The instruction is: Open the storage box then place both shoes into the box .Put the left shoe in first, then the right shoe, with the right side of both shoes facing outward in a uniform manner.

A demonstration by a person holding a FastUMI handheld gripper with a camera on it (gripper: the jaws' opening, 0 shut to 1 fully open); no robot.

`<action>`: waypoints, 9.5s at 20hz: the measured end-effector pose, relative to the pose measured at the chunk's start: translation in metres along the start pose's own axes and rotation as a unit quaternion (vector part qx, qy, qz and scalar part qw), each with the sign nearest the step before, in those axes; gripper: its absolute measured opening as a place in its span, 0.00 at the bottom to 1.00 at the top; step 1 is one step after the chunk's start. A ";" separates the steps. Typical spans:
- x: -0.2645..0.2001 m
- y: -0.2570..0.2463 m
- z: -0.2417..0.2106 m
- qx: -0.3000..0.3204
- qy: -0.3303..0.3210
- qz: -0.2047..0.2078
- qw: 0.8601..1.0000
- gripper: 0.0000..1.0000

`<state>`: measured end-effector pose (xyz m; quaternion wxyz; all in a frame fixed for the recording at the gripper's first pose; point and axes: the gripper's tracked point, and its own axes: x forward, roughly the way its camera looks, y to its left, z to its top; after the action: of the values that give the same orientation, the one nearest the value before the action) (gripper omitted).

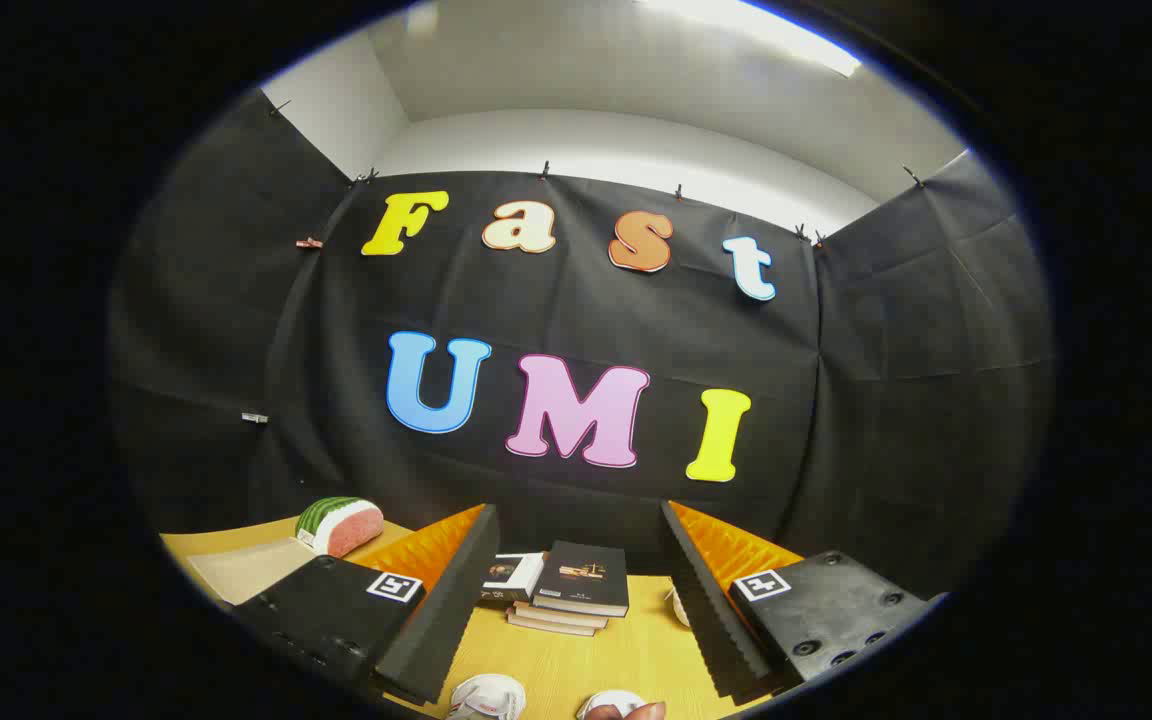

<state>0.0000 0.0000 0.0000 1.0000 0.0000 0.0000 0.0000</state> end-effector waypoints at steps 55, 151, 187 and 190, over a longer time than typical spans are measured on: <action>-0.035 0.286 -0.121 0.500 0.395 0.363 0.680 0.09; 0.011 0.346 -0.260 0.277 0.563 -0.048 0.777 0.07; -0.113 -0.006 -0.273 0.142 0.467 -0.012 0.873 0.98; -0.145 -0.064 -0.315 0.101 0.497 -0.042 0.861 0.97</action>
<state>-0.1452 -0.0639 -0.3149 0.8610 0.1013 0.4967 -0.0417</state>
